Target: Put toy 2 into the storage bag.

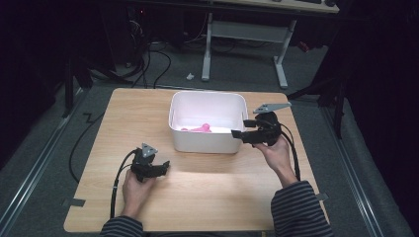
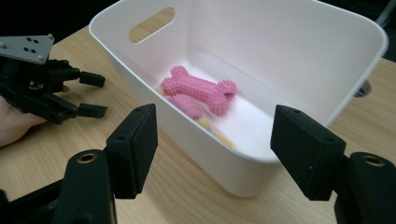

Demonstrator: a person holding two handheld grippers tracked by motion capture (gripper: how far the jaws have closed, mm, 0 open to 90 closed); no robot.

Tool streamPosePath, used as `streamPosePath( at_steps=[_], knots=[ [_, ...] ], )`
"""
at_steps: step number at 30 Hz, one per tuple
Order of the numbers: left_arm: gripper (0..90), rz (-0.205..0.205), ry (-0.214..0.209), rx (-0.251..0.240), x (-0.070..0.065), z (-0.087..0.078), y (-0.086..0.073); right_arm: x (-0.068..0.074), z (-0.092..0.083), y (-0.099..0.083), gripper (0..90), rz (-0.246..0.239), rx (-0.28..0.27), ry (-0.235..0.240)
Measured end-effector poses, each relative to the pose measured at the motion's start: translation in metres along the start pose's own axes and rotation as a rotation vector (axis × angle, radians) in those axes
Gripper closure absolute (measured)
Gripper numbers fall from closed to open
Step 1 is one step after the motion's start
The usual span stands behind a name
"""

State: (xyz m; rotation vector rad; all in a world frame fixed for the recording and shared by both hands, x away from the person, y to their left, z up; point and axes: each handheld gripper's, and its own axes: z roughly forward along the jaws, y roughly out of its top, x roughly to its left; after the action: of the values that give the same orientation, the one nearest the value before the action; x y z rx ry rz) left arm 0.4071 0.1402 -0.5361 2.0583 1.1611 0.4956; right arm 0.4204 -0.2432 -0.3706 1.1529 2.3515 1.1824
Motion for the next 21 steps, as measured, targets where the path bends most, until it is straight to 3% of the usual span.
streamPosePath(
  at_steps=[7, 8, 16, 21],
  knots=[
    [23.8, 0.002, 0.002, 0.002, 0.000, 0.000, 0.000, -0.006, -0.023, -0.018, 33.6, 0.018, -0.034, -0.033],
    [23.7, 0.003, 0.002, 0.002, 0.000, 0.000, 0.000, -0.008, -0.029, -0.025, 33.9, 0.020, -0.030, -0.059],
    [21.3, 0.010, -0.008, 0.004, -0.001, 0.000, 0.000, -0.015, -0.051, -0.044, 34.7, 0.048, -0.047, -0.119],
    [20.0, 0.012, -0.010, 0.007, -0.001, 0.000, 0.000, -0.017, -0.059, -0.055, 34.9, 0.068, -0.056, -0.122]
  ],
)
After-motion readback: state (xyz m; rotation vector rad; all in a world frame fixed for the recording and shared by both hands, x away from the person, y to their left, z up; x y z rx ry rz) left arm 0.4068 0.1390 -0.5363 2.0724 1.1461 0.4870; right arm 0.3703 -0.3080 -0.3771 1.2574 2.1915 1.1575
